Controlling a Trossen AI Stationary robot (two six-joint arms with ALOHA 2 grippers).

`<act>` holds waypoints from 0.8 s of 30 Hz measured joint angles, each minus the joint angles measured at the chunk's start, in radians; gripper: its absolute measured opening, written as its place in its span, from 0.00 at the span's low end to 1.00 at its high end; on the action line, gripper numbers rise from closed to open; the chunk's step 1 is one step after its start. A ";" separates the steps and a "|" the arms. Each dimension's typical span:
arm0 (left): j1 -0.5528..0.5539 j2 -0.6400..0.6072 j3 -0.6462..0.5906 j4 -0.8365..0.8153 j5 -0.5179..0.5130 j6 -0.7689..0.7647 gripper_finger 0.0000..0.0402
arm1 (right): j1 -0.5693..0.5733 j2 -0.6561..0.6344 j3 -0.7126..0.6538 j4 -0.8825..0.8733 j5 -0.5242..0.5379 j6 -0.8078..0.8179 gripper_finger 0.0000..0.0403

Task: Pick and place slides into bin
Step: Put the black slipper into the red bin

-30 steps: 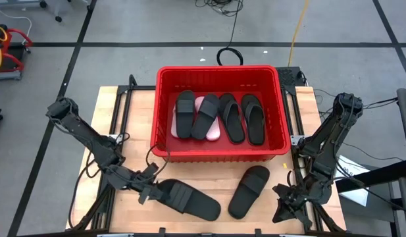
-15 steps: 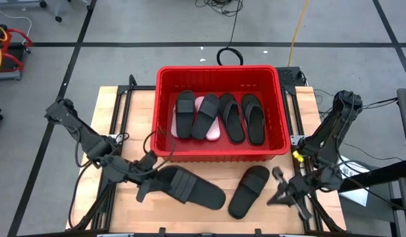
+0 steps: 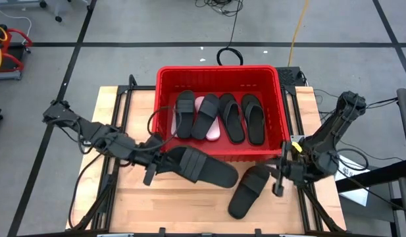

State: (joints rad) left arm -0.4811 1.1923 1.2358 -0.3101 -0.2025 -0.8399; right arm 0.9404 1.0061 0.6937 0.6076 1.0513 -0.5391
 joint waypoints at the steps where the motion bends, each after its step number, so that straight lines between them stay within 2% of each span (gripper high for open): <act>1: 0.014 0.000 0.000 -0.004 0.016 0.009 0.00 | -0.023 0.000 0.000 0.016 -0.003 -0.029 0.02; 5: 0.071 0.000 0.000 -0.004 0.079 0.019 0.00 | -0.110 0.002 0.000 0.052 -0.014 -0.080 0.07; 11: 0.134 0.000 0.000 -0.007 0.125 0.037 0.00 | -0.220 0.003 0.000 0.048 -0.191 -0.109 0.20; 17: 0.174 0.020 0.001 -0.013 0.145 0.076 0.00 | -0.289 0.003 0.000 0.086 -0.263 -0.113 0.32; 24: 0.222 0.102 0.000 -0.018 0.183 0.098 0.00 | -0.376 0.004 0.000 0.083 -0.305 -0.074 0.35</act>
State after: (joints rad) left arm -0.2588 1.2947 1.2362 -0.3279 -0.0193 -0.7414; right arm 0.5645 1.0097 0.6937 0.6909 0.7464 -0.6135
